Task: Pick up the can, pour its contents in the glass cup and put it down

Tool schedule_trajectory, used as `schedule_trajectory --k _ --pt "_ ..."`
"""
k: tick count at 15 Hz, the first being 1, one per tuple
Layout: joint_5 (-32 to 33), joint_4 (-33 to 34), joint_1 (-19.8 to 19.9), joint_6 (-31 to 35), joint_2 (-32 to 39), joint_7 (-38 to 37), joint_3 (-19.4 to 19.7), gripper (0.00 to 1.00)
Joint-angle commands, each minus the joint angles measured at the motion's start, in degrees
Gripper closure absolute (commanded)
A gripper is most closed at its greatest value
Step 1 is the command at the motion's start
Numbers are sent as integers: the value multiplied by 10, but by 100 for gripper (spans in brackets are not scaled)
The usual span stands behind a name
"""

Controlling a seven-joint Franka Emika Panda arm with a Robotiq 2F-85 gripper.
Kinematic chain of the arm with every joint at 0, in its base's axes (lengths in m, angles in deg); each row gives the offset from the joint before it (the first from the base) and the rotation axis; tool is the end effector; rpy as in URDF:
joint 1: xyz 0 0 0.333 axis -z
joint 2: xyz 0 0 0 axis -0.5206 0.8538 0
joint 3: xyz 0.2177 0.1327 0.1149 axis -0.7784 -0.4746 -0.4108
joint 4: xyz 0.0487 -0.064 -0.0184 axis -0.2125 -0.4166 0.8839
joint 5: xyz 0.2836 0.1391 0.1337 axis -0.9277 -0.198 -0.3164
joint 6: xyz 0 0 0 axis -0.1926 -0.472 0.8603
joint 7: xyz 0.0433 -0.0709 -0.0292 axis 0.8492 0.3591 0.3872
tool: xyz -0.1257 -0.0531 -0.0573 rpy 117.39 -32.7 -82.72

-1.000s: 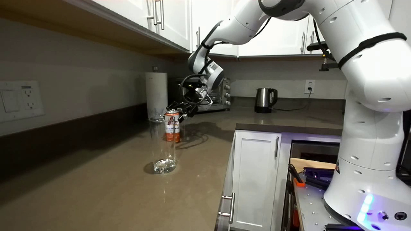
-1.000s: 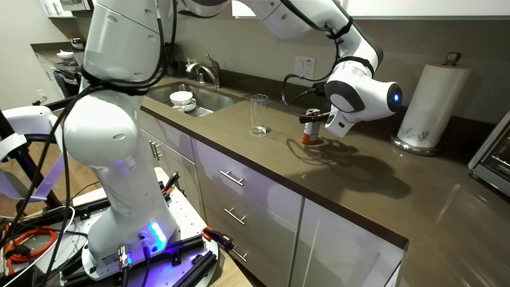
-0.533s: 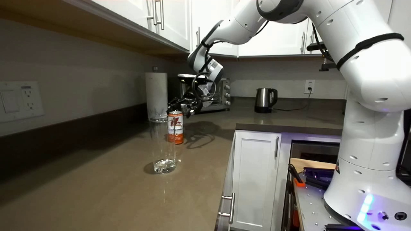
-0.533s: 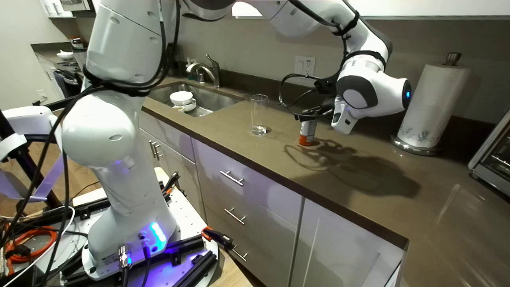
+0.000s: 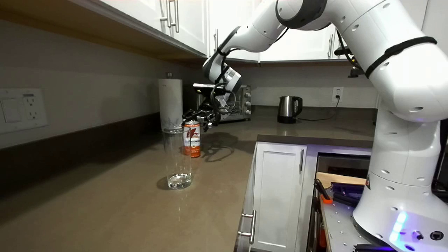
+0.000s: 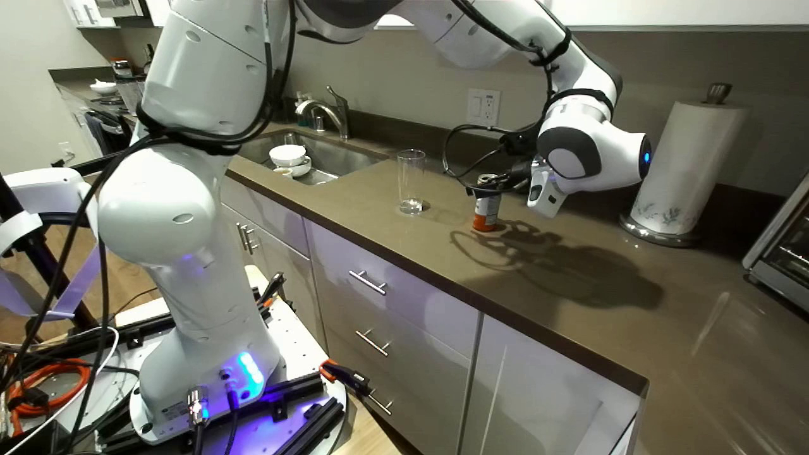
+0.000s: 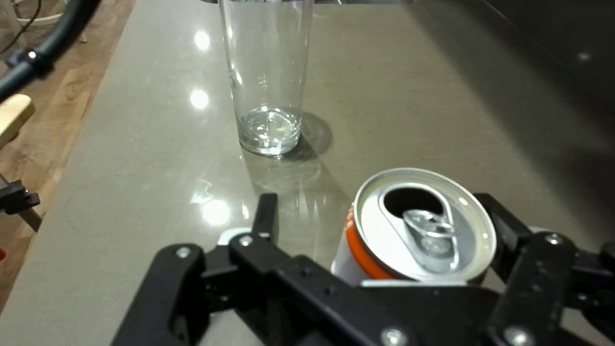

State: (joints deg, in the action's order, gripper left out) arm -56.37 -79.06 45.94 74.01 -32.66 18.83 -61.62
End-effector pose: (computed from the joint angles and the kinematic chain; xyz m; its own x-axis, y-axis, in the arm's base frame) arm 0.5329 -0.1275 0.2484 0.0401 -0.4376 -0.8983 -0.9991 -0.0031 -0.0430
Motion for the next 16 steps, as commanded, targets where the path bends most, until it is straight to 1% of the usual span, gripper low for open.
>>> schedule_trajectory --k 1,9,12,16 --pt "10 19 9 -19 11 10 -4 0" --pt "23 50 6 -65 37 23 -12 0" --pt "26 57 4 -63 42 18 -14 0" --pt "19 50 5 -47 37 11 -9 0"
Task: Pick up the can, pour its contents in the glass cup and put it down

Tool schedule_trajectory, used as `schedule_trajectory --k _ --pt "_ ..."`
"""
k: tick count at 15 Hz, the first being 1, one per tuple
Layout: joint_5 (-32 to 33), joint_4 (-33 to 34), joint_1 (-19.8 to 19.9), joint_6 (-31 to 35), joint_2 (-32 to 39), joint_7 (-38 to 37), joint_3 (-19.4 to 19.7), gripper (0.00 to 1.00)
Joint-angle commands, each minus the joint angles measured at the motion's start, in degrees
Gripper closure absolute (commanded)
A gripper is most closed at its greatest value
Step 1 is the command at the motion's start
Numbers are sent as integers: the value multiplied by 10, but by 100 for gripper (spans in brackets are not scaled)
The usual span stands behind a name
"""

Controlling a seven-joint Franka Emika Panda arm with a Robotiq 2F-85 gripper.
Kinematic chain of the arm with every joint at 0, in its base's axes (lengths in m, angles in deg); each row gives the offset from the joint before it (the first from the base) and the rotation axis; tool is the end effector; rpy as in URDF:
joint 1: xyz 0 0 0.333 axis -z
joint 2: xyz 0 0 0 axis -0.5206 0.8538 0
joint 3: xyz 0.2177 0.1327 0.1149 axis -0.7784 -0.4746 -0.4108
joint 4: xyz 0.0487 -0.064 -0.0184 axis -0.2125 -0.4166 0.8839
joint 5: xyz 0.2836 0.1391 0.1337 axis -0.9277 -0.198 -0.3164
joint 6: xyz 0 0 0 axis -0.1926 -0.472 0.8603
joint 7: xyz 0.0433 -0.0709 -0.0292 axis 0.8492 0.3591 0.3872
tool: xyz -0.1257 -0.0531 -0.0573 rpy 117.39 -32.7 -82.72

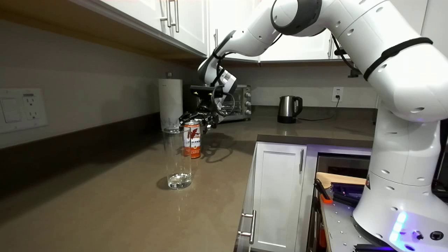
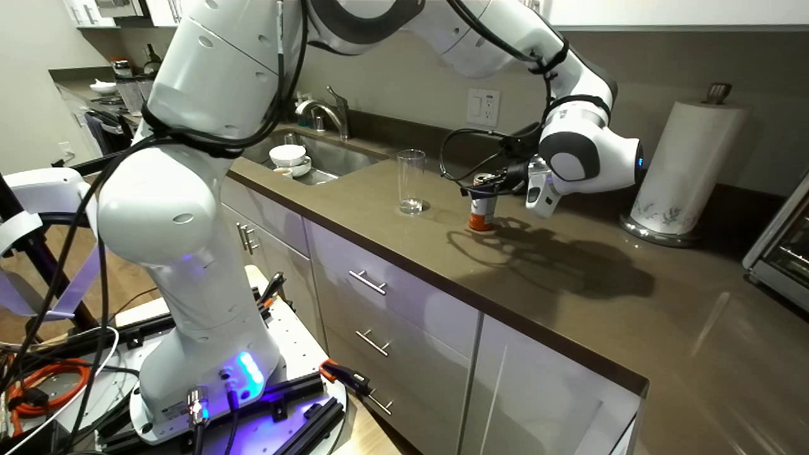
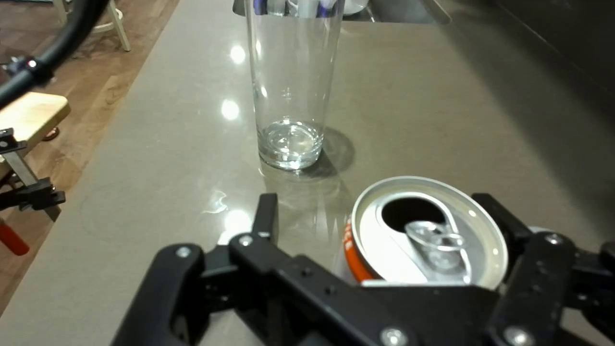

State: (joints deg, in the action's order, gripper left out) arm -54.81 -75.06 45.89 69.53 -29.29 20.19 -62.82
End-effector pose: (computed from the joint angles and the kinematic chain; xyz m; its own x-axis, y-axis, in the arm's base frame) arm 0.5366 -0.1122 0.2404 0.0780 -0.3969 -0.9145 -0.9940 -0.1017 -0.0406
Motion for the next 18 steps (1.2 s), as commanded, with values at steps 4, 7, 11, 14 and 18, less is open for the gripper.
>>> schedule_trajectory --k 4,7,11,14,18 --pt "-3 -3 8 18 -6 -12 14 0" --pt "-3 -5 10 21 -7 -9 18 16" --pt "-6 -11 10 32 -11 -12 23 4" --pt "-10 -10 10 44 -10 -12 22 0" --pt "-14 -5 10 64 -8 -14 21 0"
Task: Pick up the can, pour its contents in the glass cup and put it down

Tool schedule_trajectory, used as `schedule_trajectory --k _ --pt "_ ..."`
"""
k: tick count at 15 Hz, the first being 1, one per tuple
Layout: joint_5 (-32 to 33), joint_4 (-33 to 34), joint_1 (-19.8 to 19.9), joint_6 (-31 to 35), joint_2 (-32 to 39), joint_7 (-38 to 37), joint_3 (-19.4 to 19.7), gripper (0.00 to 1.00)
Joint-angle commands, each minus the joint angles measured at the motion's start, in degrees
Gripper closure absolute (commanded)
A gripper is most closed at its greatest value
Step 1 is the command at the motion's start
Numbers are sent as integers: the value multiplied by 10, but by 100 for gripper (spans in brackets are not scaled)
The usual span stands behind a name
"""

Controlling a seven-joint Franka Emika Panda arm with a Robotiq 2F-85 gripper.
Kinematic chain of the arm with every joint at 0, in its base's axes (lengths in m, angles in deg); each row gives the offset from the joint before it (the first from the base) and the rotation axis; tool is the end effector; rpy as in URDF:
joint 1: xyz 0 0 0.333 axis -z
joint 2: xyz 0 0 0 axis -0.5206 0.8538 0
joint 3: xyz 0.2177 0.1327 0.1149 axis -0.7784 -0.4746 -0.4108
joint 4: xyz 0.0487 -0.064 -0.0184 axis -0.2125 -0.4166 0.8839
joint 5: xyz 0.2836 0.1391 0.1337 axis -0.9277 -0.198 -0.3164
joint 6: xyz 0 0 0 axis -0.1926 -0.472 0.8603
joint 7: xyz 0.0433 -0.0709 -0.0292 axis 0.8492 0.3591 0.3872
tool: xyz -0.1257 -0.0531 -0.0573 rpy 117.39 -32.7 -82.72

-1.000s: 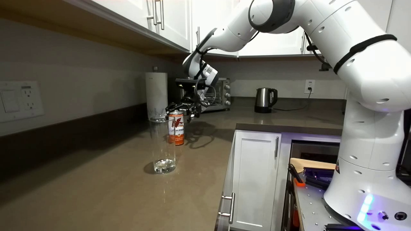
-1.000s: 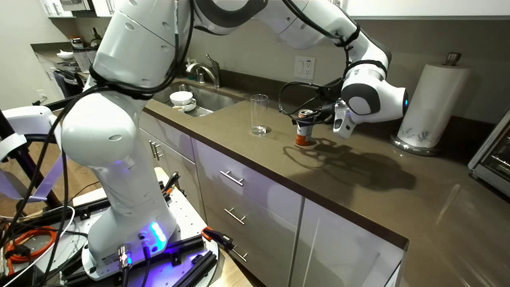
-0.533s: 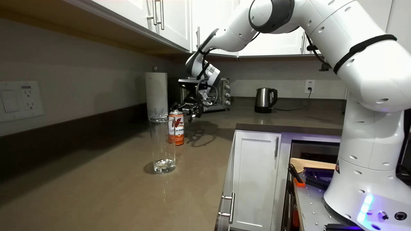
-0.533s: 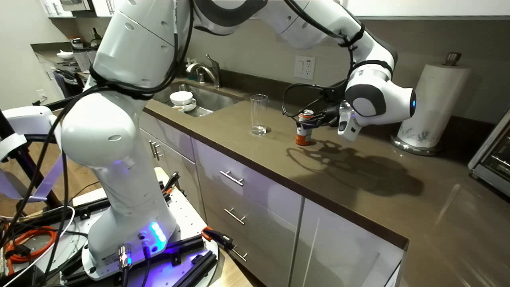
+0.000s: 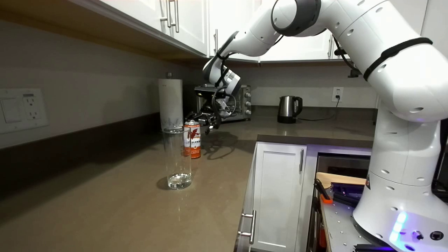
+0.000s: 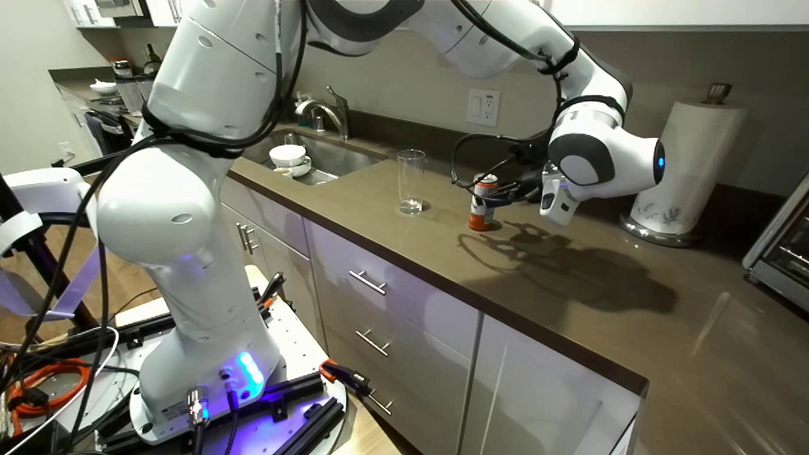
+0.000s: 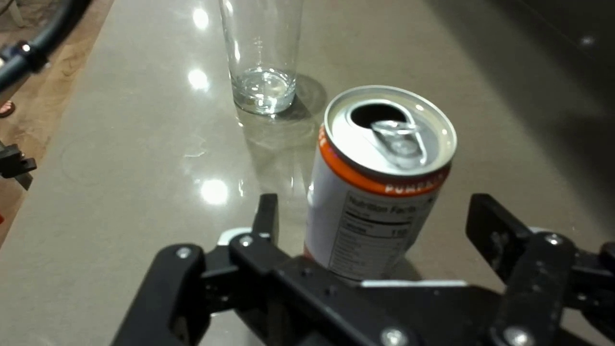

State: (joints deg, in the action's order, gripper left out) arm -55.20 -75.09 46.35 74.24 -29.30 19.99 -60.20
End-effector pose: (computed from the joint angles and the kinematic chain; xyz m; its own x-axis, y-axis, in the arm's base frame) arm 0.5390 -0.1488 0.2354 0.0510 -0.4787 -0.8765 -0.9985 -0.0079 -0.0538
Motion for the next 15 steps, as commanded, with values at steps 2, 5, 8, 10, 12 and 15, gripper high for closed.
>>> schedule_trajectory --k 2,5,8,10,12,15 --pt "-12 -4 6 26 -8 -13 -6 0" --pt "-16 1 7 31 -6 -25 -7 0" --pt "-15 5 6 31 -5 -46 -7 0" --pt "-16 7 6 31 -4 -55 -8 0" --pt "-17 9 6 33 -4 -63 -10 0" --pt "-24 11 5 35 -4 -73 -13 0"
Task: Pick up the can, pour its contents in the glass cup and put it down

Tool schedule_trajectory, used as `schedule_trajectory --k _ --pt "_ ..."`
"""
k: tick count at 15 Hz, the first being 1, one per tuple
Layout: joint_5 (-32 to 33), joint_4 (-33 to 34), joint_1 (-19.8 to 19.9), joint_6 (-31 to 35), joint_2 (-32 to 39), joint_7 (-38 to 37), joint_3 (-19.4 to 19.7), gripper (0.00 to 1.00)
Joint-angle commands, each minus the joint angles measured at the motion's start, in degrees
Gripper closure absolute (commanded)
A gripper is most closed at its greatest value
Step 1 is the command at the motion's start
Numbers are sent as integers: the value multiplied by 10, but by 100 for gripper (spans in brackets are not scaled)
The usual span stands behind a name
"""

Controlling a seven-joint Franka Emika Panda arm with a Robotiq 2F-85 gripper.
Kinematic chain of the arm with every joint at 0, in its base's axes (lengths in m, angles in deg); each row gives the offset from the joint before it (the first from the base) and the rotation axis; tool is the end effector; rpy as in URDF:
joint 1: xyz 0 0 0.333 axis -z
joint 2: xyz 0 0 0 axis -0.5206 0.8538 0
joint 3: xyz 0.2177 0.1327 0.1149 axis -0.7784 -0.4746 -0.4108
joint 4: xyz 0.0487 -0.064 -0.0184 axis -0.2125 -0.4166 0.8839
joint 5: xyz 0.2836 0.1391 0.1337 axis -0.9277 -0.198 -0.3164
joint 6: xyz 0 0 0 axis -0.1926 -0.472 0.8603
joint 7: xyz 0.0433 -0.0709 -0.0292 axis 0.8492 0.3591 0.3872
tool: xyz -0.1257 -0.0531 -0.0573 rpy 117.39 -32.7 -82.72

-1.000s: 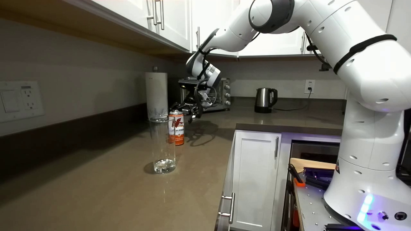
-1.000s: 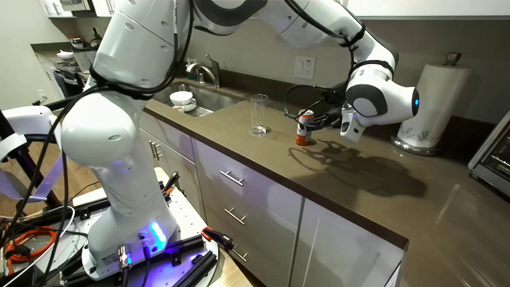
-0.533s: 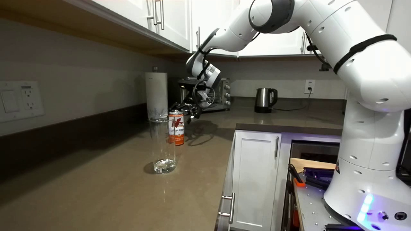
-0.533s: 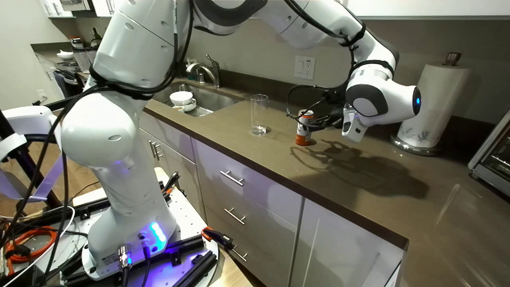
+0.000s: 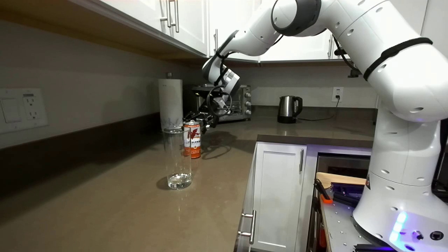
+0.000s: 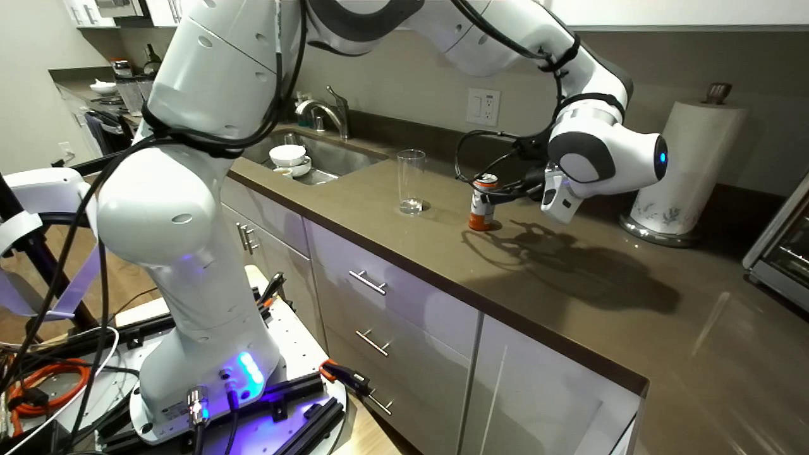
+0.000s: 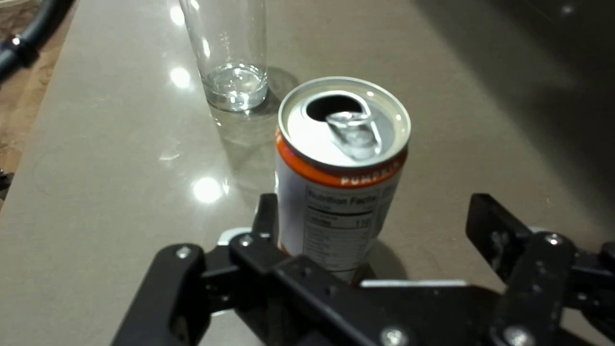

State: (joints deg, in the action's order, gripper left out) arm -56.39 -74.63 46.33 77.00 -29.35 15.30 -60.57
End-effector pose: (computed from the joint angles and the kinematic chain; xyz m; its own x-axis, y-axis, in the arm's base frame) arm 0.5488 -0.1517 0.2377 -0.0195 -0.4975 -0.8673 -0.9978 0.0653 -0.0150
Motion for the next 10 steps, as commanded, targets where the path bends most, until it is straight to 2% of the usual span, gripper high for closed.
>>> schedule_trajectory --k 1,10 --pt "-16 7 5 9 -4 -27 -10 0" --pt "-21 10 3 9 -6 -28 -17 0"
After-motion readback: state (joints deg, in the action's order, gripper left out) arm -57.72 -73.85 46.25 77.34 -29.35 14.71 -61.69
